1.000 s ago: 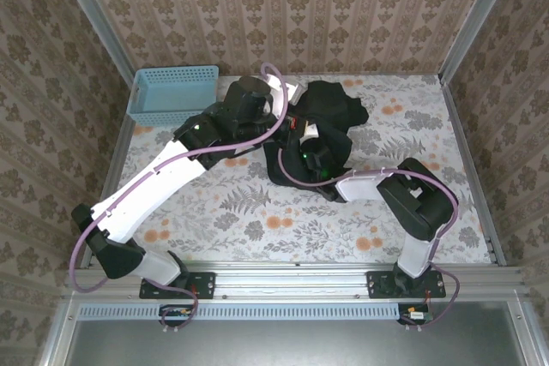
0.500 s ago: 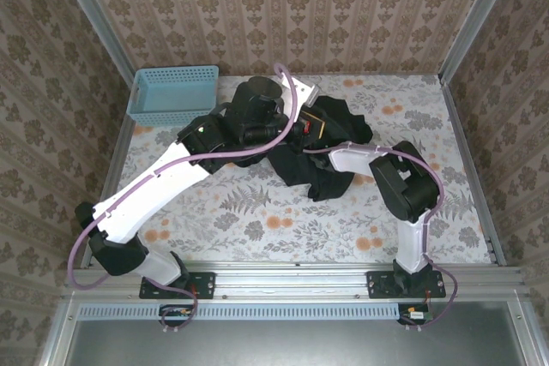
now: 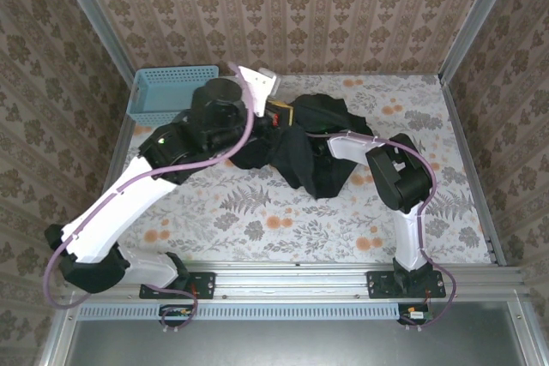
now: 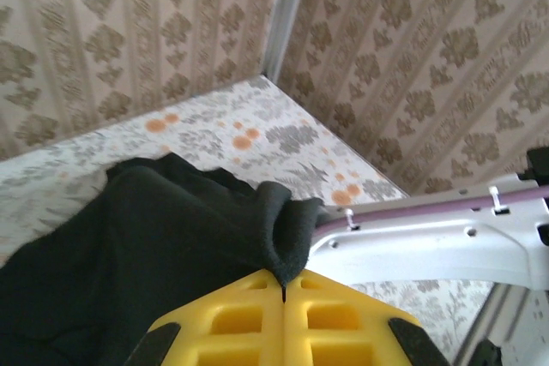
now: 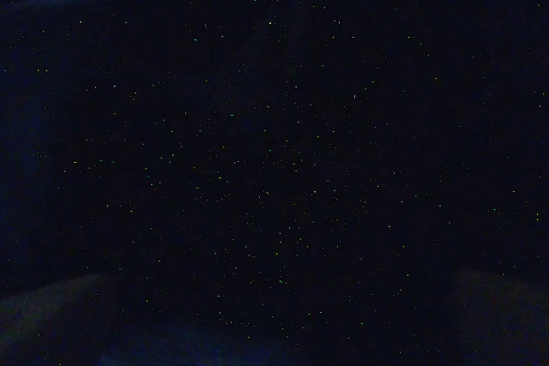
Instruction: Fold the inside-out t-shirt
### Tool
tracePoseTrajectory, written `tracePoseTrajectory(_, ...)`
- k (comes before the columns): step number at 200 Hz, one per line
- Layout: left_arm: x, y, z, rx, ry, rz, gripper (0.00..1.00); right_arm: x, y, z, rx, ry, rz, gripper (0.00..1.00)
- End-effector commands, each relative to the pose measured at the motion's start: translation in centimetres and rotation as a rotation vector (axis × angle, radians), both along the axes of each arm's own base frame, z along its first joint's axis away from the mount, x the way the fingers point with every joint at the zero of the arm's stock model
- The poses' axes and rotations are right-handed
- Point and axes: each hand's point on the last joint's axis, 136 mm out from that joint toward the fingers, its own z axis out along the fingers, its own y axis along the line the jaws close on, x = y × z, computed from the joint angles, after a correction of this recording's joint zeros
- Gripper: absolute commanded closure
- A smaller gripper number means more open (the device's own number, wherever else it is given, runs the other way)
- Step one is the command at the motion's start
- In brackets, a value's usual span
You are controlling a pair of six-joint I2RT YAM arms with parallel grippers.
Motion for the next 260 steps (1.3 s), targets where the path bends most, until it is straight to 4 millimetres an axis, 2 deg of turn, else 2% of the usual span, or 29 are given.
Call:
tracePoseTrajectory(1,-0.2,0.2,2.2,-0.063,-0.055,-0.015,1.00,-0.9,-0.7,-1.2,-0.019,0.068,-0.030,0.00)
tracePoseTrajectory(28,-0.9,-1.8,2.2,-0.089,-0.030,-0.085,1.00,-0.3,-1.3,-1.5,-0.099,0.131,-0.076,0.00)
tracePoseTrajectory(61,-1.5,-3.4,3.1,-0.100,-0.043,-0.128,1.00,-0.3,-2.1,-2.4,-0.196,0.226,-0.143,0.00)
tracePoseTrajectory(114,-1.3,-4.0,3.8,-0.102,-0.052,-0.130,1.00,1.2,-1.5,-3.7,-0.273,0.303,-0.153,0.04)
tracePoseTrajectory(145,-0.7,-3.5,3.5,-0.088,-0.055,-0.094,1.00,1.7,-0.9,-4.1,-0.282,0.306,-0.129,0.27)
tracePoseTrajectory(158,-0.2,-3.2,3.2,-0.079,-0.046,-0.074,1.00,1.6,-0.1,-3.5,-0.245,0.283,-0.091,0.45)
tracePoseTrajectory(181,1.0,-2.5,2.4,-0.070,-0.018,-0.033,1.00,1.4,1.6,-0.7,-0.197,0.159,-0.013,0.72)
tracePoseTrajectory(205,3.1,-1.3,1.1,-0.050,0.018,0.032,1.00,0.4,3.2,1.8,-0.136,0.064,0.076,0.91)
tracePoseTrajectory(228,6.3,0.7,-1.0,-0.005,0.072,0.144,1.00,-1.1,4.6,3.5,-0.031,-0.004,0.158,0.98)
tracePoseTrajectory(260,12.1,5.2,-6.1,0.079,0.190,0.334,1.00,-4.0,4.7,5.6,0.031,-0.074,0.214,1.00)
